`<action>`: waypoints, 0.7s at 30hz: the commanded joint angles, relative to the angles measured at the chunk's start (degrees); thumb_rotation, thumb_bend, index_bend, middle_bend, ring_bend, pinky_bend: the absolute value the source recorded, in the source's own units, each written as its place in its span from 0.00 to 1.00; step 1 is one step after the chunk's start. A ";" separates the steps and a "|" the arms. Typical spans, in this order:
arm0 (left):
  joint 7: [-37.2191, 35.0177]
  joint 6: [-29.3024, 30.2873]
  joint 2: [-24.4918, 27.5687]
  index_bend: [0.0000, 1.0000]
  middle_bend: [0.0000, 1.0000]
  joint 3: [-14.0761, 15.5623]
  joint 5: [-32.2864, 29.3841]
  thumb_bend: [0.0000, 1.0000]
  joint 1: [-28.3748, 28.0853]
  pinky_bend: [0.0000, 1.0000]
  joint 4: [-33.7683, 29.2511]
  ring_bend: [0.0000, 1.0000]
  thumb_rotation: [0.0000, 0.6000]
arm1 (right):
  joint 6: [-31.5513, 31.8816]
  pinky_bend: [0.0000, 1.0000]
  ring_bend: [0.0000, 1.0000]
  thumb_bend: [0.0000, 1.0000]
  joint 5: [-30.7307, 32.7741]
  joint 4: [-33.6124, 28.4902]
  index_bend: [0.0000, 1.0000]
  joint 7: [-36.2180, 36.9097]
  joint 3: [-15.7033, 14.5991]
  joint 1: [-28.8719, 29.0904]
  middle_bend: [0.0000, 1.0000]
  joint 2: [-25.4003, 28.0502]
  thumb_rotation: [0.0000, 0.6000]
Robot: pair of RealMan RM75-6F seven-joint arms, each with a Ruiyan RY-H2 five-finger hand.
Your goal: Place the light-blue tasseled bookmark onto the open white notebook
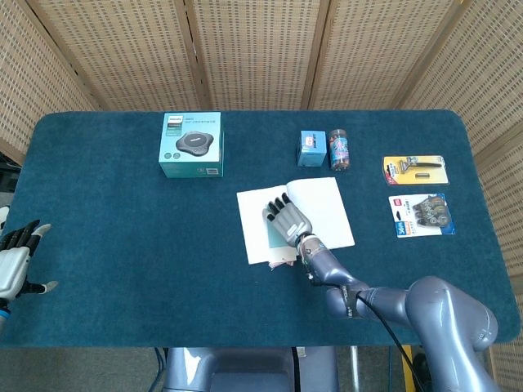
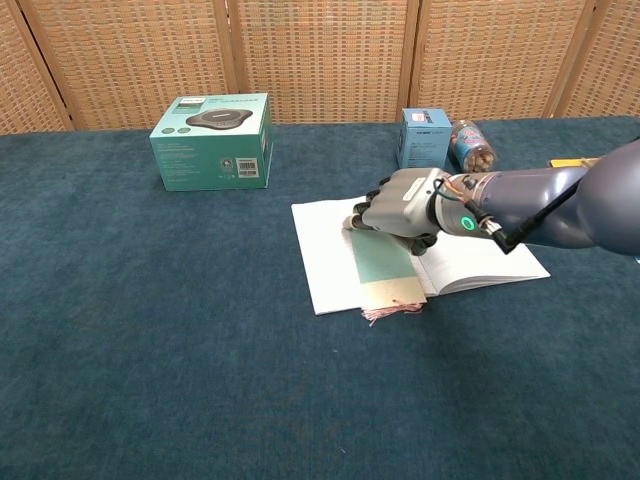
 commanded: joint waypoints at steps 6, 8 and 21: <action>-0.08 0.08 0.06 0.00 0.00 -0.04 -0.04 0.00 0.03 0.00 -0.04 0.00 1.00 | 0.16 0.06 0.00 1.00 0.53 0.73 0.03 0.79 0.13 0.75 0.05 -0.57 1.00; -0.14 0.09 0.07 0.00 0.00 -0.02 -0.01 0.00 0.05 0.00 -0.02 0.00 1.00 | 0.26 0.07 0.00 1.00 0.38 0.80 0.03 0.60 -0.19 0.90 0.05 -0.50 1.00; -0.13 0.18 0.09 0.00 0.00 0.04 0.15 0.00 0.08 0.00 -0.09 0.00 1.00 | 1.15 0.07 0.00 1.00 -4.45 2.28 0.03 0.91 -2.22 0.68 0.05 -0.21 1.00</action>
